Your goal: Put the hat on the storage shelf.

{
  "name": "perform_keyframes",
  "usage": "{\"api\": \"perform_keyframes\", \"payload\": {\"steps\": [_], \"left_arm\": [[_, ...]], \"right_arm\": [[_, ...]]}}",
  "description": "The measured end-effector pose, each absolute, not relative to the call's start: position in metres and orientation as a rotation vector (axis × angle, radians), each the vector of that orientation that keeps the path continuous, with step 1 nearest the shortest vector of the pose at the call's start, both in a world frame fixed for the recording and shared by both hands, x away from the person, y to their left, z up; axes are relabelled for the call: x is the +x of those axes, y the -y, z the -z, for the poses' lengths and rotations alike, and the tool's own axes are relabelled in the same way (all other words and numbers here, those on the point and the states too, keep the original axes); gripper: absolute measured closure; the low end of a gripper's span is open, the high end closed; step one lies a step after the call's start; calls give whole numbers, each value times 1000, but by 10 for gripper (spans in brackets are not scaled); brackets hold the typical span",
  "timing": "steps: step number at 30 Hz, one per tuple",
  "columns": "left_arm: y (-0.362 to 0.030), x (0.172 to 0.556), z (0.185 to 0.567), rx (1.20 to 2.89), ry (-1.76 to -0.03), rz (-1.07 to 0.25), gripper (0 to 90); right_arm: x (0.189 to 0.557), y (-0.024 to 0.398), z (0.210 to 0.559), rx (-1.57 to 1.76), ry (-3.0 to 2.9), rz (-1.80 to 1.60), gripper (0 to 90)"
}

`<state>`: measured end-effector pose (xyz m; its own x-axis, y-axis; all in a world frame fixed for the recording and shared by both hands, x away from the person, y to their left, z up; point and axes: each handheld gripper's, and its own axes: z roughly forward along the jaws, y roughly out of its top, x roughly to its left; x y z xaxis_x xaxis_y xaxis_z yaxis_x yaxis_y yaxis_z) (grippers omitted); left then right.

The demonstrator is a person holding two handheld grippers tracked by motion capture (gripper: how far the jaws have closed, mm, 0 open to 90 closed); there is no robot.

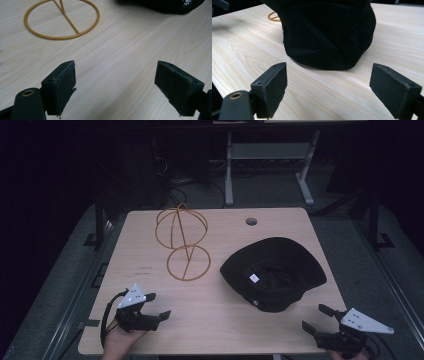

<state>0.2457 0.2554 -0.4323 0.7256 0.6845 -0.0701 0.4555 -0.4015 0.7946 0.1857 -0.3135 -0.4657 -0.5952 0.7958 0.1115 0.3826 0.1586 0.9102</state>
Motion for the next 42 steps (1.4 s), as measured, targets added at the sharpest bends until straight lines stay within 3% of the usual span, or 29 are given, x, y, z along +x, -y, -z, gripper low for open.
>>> {"api": "perform_keyframes", "payload": {"steps": [19, 42], "left_arm": [[-211, 243, 420, 2122, -711, -279, 168], [-121, 265, 388, 2193, -460, -231, 172]], "right_arm": [[181, 312, 463, 1096, -2059, -1423, 141], [179, 315, 461, 1095, -2047, -1407, 141]]}}
